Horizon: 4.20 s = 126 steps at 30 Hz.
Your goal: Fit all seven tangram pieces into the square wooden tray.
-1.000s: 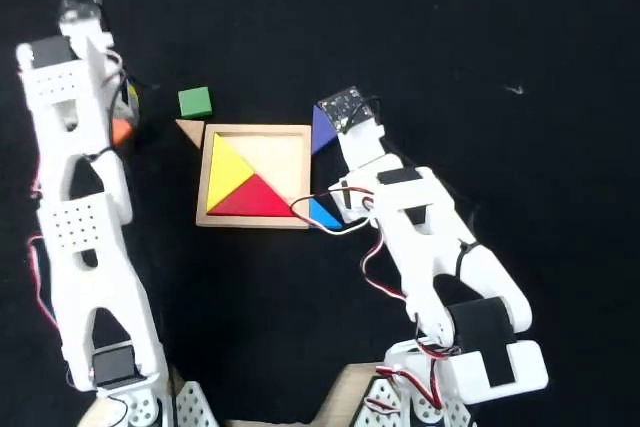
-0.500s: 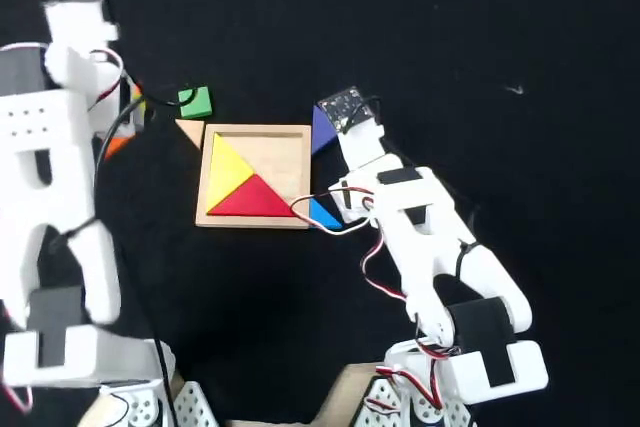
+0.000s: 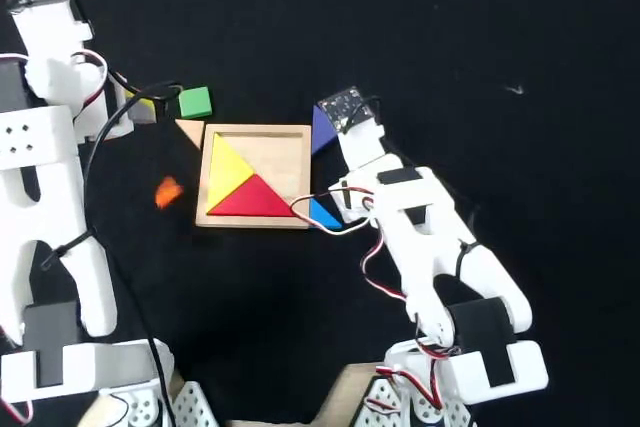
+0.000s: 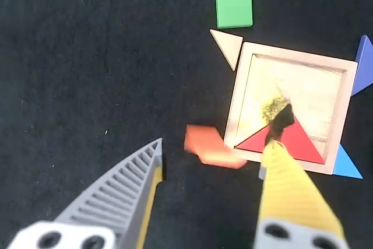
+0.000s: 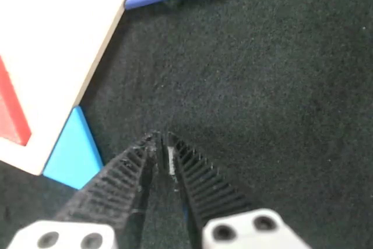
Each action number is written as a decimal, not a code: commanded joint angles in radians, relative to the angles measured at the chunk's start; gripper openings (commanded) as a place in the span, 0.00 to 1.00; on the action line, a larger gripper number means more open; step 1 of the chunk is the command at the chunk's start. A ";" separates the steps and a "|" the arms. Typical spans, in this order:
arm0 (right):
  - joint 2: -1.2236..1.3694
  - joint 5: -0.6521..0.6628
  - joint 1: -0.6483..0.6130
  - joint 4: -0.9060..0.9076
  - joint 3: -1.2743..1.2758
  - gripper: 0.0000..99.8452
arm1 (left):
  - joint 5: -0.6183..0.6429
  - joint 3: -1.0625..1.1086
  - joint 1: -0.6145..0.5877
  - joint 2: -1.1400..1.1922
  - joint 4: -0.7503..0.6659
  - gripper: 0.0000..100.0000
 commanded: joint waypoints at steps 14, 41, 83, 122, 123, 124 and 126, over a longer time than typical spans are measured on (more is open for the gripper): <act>-0.002 0.012 -0.012 -0.017 -0.018 0.01 | -0.232 0.530 0.039 -0.046 -0.124 0.24; -0.002 0.012 -0.012 -0.017 -0.018 0.01 | 0.075 1.162 -0.015 -0.218 -0.726 0.24; -0.002 0.012 -0.012 -0.017 -0.018 0.01 | 0.166 0.952 0.054 0.009 -0.652 0.25; -0.002 0.012 -0.012 -0.017 -0.018 0.01 | -0.298 0.837 -0.042 0.242 -0.660 0.15; -0.002 0.012 -0.012 -0.017 -0.018 0.01 | -0.298 0.837 -0.042 0.242 -0.660 0.12; -0.002 0.012 -0.012 -0.017 -0.018 0.01 | -0.298 0.837 -0.042 0.241 -0.660 0.09; -0.002 0.012 -0.012 -0.017 -0.018 0.01 | -0.299 0.837 -0.039 0.235 -0.658 0.06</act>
